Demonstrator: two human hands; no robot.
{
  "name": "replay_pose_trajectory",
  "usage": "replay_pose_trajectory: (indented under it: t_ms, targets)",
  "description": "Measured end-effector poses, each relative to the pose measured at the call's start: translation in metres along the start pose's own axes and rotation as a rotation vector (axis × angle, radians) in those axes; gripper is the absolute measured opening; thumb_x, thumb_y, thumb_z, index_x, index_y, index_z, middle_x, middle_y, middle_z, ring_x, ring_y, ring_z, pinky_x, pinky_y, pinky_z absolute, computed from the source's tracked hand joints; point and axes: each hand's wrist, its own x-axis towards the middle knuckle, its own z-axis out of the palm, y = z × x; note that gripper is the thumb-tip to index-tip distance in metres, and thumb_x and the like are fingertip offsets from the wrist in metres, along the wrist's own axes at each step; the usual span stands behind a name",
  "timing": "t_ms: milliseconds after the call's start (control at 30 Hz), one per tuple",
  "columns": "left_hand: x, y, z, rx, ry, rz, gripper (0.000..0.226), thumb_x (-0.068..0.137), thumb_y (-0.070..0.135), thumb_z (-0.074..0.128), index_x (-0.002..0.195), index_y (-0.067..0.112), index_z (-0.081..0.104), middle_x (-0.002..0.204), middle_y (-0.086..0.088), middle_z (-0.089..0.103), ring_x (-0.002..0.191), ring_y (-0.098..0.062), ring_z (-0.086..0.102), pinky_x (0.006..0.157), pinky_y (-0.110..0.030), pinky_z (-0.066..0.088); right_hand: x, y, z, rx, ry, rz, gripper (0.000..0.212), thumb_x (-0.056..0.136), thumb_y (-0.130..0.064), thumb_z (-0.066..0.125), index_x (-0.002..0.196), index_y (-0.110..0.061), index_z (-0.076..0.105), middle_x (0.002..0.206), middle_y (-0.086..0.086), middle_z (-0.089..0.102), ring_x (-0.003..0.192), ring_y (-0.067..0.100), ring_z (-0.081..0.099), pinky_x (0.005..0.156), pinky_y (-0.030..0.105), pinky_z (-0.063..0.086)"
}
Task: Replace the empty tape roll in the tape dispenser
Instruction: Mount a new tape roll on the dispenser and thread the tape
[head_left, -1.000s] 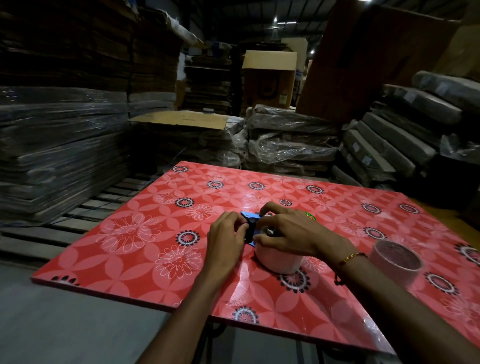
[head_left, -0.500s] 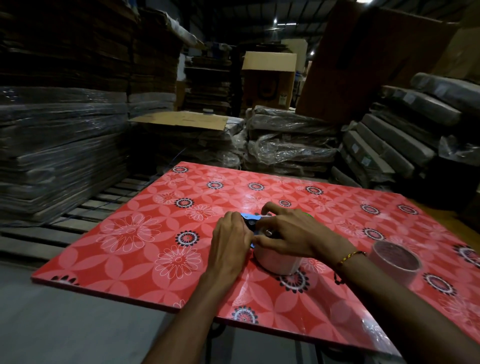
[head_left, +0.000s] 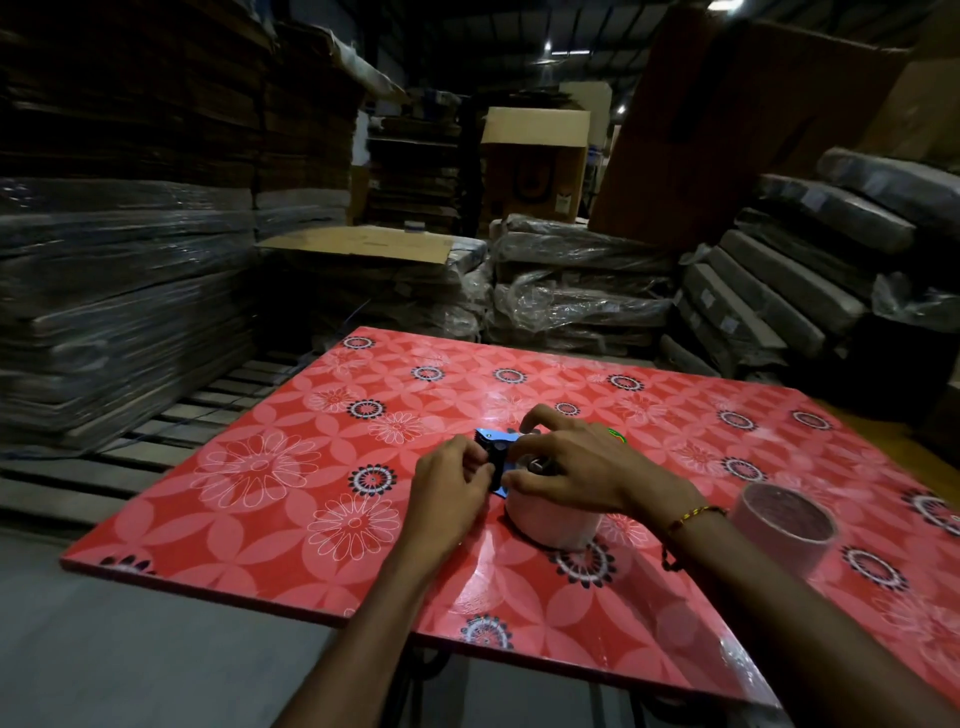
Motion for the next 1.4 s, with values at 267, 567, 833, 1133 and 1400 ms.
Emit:
replay_pose_trajectory:
  t_ms: [267,567,833,1133,1400]
  targets:
    - [0.002,-0.002,0.004,0.087,0.003,0.059,0.009,0.090,0.008,0.060,0.085,0.009,0.067,0.090,-0.005,0.069,0.084,-0.020,0.061,0.073,-0.031,0.047,-0.001,0.002,-0.001,0.001,0.007,-0.021,0.038,0.094,-0.059,0.057,0.119,-0.034,0.073,0.130,-0.004,0.054,0.091,0.024,0.067,0.078,0.035,0.051]
    - [0.005,0.003,0.006,0.282,-0.011,0.085,0.008,0.089,0.016,0.053,0.086,0.009,0.054,0.090,-0.007,0.059,0.087,-0.026,0.053,0.072,-0.039,0.042,-0.005,0.000,0.003,0.007,0.071,-0.057,0.037,0.092,-0.058,0.060,0.118,-0.034,0.070,0.129,-0.005,0.058,0.091,0.024,0.068,0.074,0.034,0.049]
    - [0.010,-0.002,-0.006,0.265,-0.083,0.179,0.005,0.086,0.011,0.055,0.082,0.012,0.053,0.078,-0.003,0.058,0.074,-0.027,0.054,0.063,-0.033,0.033,-0.003,0.002,0.002,0.172,0.099,0.014,0.072,0.080,-0.062,0.064,0.141,-0.030,0.046,0.136,-0.011,0.063,0.104,0.020,0.067,0.089,0.037,0.051]
    - [0.005,-0.014,-0.012,0.125,-0.125,0.085,0.008,0.087,0.015,0.066,0.081,0.011,0.063,0.086,0.000,0.062,0.076,-0.015,0.055,0.061,-0.026,0.036,-0.003,0.006,0.005,0.193,0.075,0.059,0.069,0.085,-0.068,0.049,0.144,-0.031,0.051,0.143,-0.009,0.060,0.126,0.016,0.059,0.092,0.032,0.041]
    - [0.009,-0.007,-0.010,0.244,-0.097,0.148,0.016,0.088,0.011,0.058,0.075,0.014,0.049,0.080,-0.003,0.054,0.075,-0.019,0.045,0.061,-0.029,0.022,-0.006,-0.002,0.003,0.171,0.051,0.051,0.072,0.077,-0.066,0.036,0.136,-0.031,0.059,0.132,-0.006,0.062,0.115,0.020,0.062,0.090,0.035,0.048]
